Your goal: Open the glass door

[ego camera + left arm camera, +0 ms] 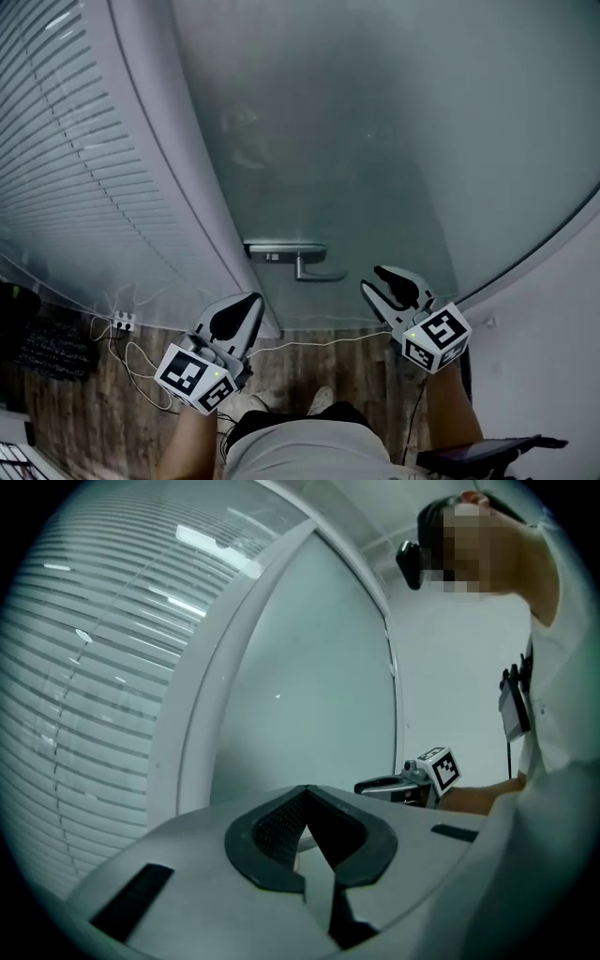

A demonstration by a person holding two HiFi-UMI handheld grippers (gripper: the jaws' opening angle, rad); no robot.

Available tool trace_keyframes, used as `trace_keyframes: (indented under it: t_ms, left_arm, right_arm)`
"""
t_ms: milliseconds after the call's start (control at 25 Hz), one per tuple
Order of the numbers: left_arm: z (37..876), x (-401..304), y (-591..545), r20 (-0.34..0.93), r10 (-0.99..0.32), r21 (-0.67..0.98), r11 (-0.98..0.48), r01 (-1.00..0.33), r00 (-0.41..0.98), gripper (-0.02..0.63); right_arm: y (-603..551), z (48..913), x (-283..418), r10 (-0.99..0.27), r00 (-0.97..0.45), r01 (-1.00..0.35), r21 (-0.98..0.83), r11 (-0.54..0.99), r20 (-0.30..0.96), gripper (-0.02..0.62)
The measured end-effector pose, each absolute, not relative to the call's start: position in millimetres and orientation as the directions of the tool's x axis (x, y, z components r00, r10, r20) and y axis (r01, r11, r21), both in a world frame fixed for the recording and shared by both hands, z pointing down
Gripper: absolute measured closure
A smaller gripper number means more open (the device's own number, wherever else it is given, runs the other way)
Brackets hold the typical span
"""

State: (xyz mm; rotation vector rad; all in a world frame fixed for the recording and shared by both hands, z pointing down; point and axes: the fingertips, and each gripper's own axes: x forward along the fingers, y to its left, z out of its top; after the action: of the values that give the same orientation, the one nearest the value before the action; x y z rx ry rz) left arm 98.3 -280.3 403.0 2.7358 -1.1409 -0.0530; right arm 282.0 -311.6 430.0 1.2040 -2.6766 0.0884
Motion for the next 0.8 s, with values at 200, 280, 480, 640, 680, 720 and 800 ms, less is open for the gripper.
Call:
trace_keyframes:
  t_ms: [200,280,480,640,680,720,800]
  left_arm:
    - [398,89,-277,0.038,-0.724,0.156,-0.677,-0.72,0.689,0.604]
    - [398,87,-274,0.042,-0.73,0.149,-0.671,-0.726,0.683,0.604]
    - [399,86,-268,0.051,-0.73,0.144,-0.67,-0.729,0.681,0.604]
    - [403,90,-262,0.055,-0.729,0.148,-0.669,-0.728,0.682,0.604]
    - [403,90,-261,0.055,-0.729,0.148,-0.67,-0.728,0.682,0.604]
    - [403,89,-262,0.055,-0.729,0.148,-0.67,-0.728,0.682,0.604]
    - [401,85,-265,0.055,-0.73,0.151,-0.669,-0.728,0.682,0.604]
  right_arm:
    - [-322,461,262,-0.635,-0.668,-0.647,0.12,0.753,0.389,0.43]
    - [-323,476,258,-0.608,-0.645,-0.607,0.172,0.776,0.463,0.43]
    - [-334,502,260,-0.605,-0.566,-0.566,0.27,0.779,0.56,0.431]
    - [-331,508,263,-0.606,-0.545,-0.543,0.306,0.782,0.58,0.48]
    - [-330,507,263,-0.605,-0.544,-0.539,0.311,0.783,0.582,0.486]
    - [-330,506,263,-0.605,-0.542,-0.537,0.314,0.783,0.583,0.488]
    - [-332,504,260,-0.605,-0.538,-0.539,0.313,0.782,0.586,0.489]
